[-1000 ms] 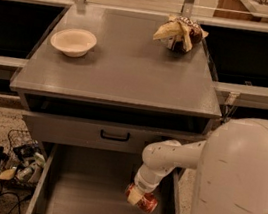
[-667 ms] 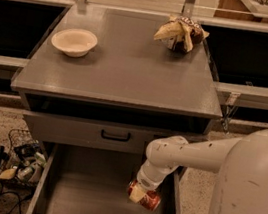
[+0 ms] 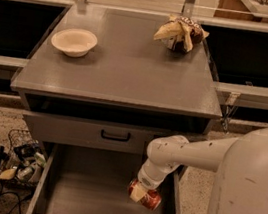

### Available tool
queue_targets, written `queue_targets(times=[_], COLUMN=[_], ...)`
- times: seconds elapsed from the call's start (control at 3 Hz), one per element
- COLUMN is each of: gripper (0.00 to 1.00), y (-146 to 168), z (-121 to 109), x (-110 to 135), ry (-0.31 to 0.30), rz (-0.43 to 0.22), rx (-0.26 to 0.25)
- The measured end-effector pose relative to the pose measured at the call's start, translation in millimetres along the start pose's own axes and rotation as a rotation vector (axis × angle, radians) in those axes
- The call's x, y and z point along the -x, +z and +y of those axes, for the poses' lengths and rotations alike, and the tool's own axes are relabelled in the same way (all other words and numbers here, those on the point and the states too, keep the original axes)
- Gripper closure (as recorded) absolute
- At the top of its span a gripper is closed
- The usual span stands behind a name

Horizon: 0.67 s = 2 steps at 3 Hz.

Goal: Pick coke can from middle drawer and place on counter

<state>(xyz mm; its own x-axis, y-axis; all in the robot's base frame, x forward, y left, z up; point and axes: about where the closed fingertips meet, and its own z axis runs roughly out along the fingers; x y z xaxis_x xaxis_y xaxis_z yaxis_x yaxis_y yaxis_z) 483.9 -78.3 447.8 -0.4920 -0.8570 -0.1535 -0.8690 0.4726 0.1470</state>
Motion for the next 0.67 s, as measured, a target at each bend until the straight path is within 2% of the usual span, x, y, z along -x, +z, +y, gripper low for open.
queue_targets(times=[0.33, 0.67], gripper=[1.00, 1.00], y=[-21.4, -58.7], z=[-1.9, -1.7], x=[-6.9, -8.7], ry=[0.013, 0.013], rz=[0.011, 0.024], rx=[-0.034, -0.090])
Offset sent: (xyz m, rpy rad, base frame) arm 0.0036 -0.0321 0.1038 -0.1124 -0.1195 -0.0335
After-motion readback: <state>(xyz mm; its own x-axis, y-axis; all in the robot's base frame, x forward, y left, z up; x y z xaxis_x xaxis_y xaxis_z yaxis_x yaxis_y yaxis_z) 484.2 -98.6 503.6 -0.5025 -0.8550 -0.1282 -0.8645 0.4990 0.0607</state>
